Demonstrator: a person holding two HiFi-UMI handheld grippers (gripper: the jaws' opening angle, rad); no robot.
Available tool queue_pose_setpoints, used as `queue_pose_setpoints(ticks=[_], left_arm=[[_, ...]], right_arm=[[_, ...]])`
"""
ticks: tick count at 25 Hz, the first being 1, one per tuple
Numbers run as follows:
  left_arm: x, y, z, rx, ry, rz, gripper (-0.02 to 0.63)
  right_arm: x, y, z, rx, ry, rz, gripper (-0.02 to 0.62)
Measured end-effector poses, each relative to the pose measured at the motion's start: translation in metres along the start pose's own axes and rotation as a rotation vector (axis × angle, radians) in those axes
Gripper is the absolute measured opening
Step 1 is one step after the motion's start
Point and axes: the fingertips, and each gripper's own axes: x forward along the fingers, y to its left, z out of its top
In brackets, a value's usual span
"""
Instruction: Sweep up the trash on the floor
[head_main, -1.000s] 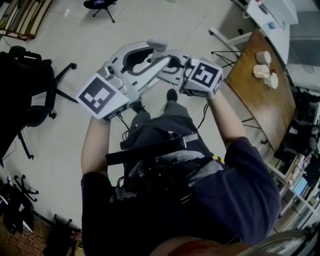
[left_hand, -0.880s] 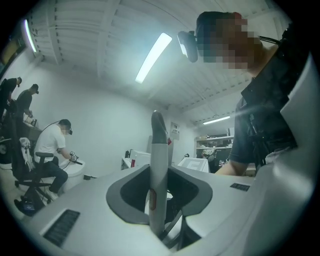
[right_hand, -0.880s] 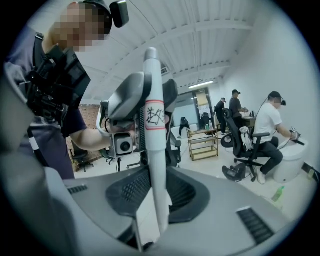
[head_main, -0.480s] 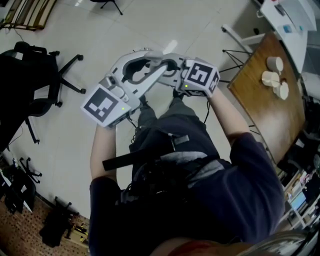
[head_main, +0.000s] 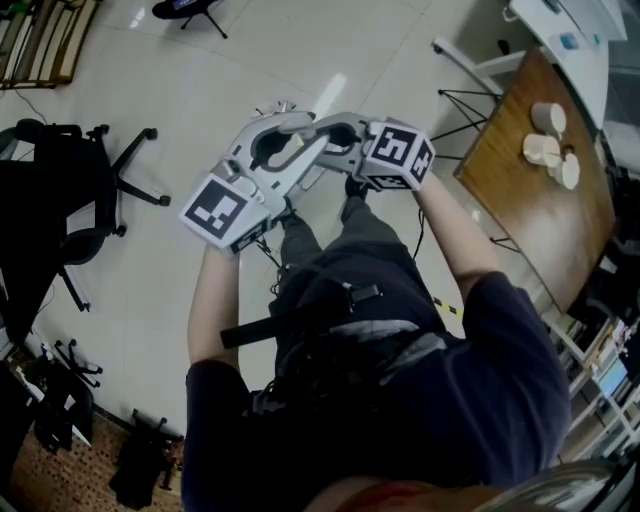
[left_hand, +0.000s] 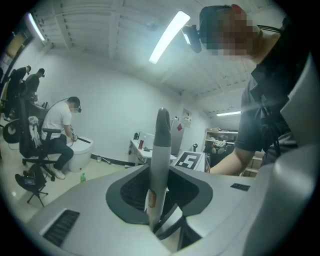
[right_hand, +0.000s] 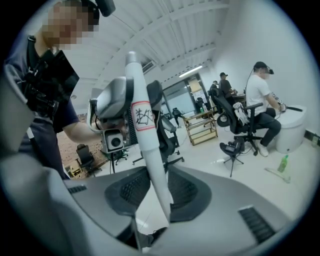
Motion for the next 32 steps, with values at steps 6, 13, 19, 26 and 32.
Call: queue_pose_setpoints(ticks=[6, 13, 19, 26, 32], left_arm=[[0.035, 0.03, -0.048, -0.061, 0.048, -0.056, 0.106], [0.056, 0.066, -0.099, -0.069, 0.087, -0.094, 0.106], [0.057, 0.105, -0.115, -0.105, 0.032, -0.037, 0.106], [0.045, 0.131, -0.111, -0.074, 0.025, -0.031, 0.106], [0.034, 0.154, -0.109, -0.089, 0.019, 0.011, 0.106]], right_arm=[[0.009, -0.049, -0.048, 0.077, 0.028, -0.082, 0.132], [0.037, -0.089, -0.092, 0.1, 0.086, -0.126, 0.129], [0.065, -0.116, -0.097, 0.049, 0.074, -0.239, 0.108], [0.086, -0.131, -0.086, -0.004, 0.082, -0.321, 0.104], [0.102, -0.142, -0.076, -0.017, 0.046, -0.351, 0.106]])
